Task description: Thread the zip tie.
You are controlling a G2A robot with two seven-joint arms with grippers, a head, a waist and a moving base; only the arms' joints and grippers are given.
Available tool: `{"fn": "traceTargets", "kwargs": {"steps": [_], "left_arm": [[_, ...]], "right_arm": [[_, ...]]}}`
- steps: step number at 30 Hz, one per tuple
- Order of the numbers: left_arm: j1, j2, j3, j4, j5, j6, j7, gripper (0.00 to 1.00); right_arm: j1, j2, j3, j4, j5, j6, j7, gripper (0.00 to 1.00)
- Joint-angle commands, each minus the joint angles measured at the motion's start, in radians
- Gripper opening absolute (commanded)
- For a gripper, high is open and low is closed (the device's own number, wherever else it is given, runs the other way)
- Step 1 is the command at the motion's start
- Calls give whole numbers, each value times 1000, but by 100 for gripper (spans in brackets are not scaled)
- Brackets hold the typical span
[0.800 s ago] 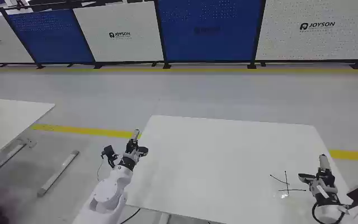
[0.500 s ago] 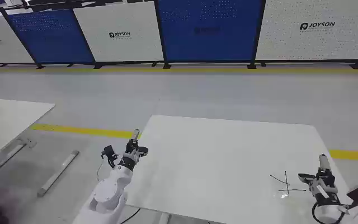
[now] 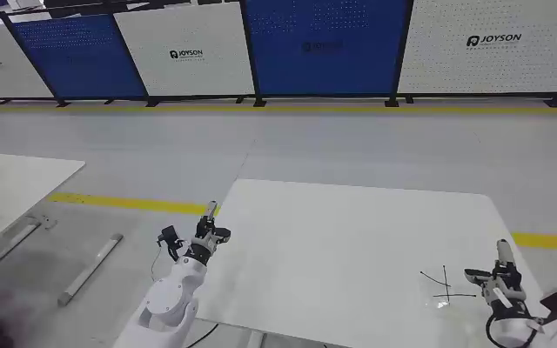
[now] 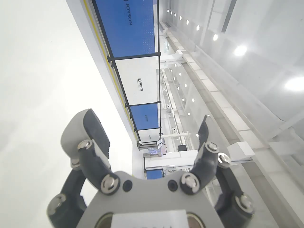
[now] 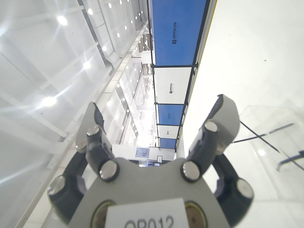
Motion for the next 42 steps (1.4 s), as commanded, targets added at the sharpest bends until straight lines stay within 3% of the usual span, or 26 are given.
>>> {"fn": "traceTargets", "kwargs": {"steps": [1, 7, 21, 24, 30, 33, 35, 42], "left_arm": [[0, 0, 0, 0, 0, 0, 0, 100], [0, 0, 0, 0, 0, 0, 0, 100], [0, 0, 0, 0, 0, 0, 0, 100], [0, 0, 0, 0, 0, 0, 0, 100], [0, 0, 0, 0, 0, 0, 0, 100], [0, 0, 0, 0, 0, 0, 0, 100], [0, 0, 0, 0, 0, 0, 0, 100], [0, 0, 0, 0, 0, 0, 0, 100]], "right_arm": [[3, 6, 32, 15, -12, -5, 100, 100], [3, 33, 133, 41, -82, -5, 407, 100], [6, 35, 143, 40, -88, -17, 419, 100], [8, 44, 181, 77, -109, -76, 519, 100], [32, 63, 254, 147, -105, -118, 720, 100], [50, 75, 260, 183, -165, -143, 824, 100], [66, 79, 248, 210, -216, -142, 824, 100], [66, 79, 248, 210, -216, -142, 824, 100]]}}
